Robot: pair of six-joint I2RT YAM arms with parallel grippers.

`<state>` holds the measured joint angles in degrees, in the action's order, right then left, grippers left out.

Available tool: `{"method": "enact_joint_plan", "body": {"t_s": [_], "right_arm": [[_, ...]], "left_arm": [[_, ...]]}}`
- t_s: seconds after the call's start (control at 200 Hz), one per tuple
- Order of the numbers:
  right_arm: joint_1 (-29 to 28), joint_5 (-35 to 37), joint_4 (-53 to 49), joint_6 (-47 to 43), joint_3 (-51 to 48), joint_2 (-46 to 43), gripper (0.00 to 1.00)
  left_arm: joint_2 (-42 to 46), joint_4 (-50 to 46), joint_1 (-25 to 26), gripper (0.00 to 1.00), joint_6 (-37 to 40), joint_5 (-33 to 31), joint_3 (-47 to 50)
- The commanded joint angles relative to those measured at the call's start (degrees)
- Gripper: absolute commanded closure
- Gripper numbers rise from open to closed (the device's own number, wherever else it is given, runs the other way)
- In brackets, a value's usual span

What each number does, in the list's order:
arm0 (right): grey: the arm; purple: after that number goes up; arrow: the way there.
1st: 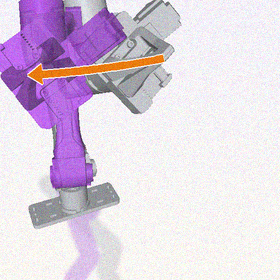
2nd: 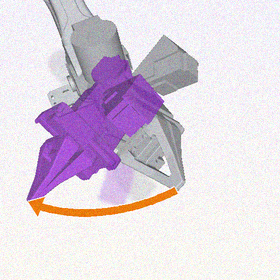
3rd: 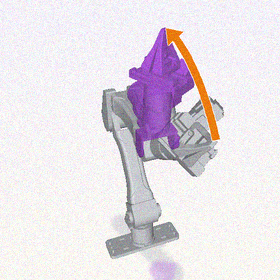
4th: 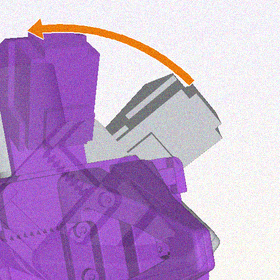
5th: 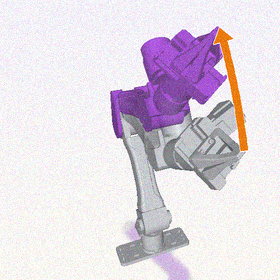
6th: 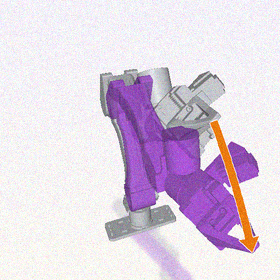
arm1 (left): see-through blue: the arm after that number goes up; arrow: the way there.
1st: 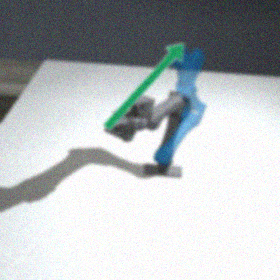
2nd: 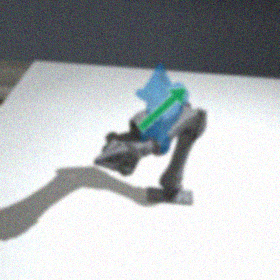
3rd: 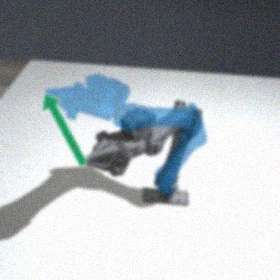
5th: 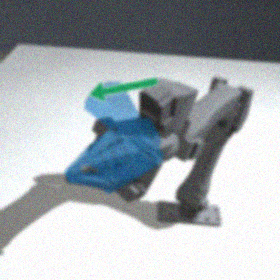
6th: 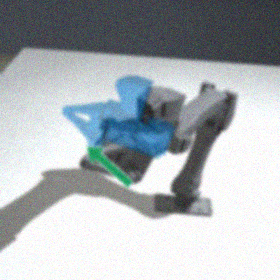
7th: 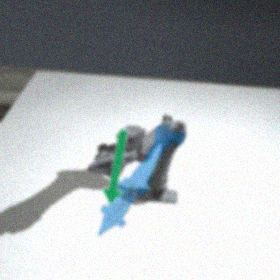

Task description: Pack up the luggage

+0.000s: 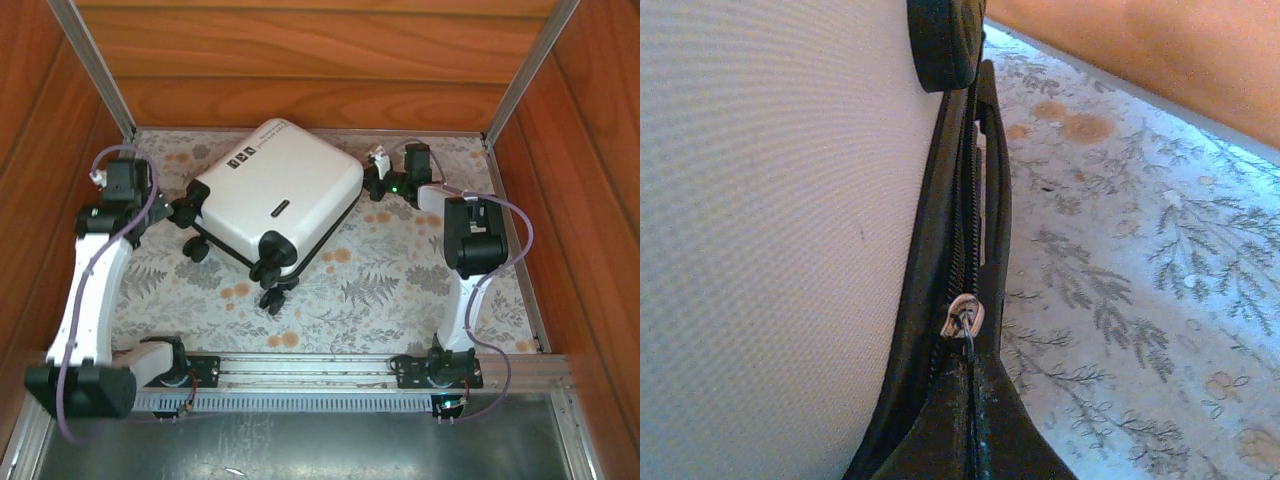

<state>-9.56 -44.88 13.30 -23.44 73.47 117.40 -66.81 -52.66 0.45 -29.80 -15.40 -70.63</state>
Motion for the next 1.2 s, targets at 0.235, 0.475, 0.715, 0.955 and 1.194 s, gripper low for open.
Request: {"method": "enact_joint_plan", "body": {"t_s": [0.235,0.475,0.715,0.955,1.194], "right_arm": [[-3.69,-8.16,1.55,-4.49,-4.19,-9.45,1.00],[-4.30,-12.55,-5.84,-9.70,-4.16,-11.75,1.00],[-4.41,-14.78,-19.26,-15.97,1.73,-9.55,1.00],[-4.24,-13.41,-23.60,-12.34,8.47,-6.05,1.00],[-4.31,-8.95,-22.29,-1.58,16.32,-0.44,1.00]], "left_arm": [[-19.95,-1.24,-0.45,0.26,0.63,11.76,-11.43],[-36.22,-0.33,-0.28,0.28,6.49,27.49,-22.55],[-51.79,-1.92,3.89,0.36,14.85,41.17,-35.01],[-57.80,-3.50,10.48,0.36,19.47,43.01,-42.60],[-62.05,-3.76,13.69,0.36,19.26,43.35,-52.31]]}}
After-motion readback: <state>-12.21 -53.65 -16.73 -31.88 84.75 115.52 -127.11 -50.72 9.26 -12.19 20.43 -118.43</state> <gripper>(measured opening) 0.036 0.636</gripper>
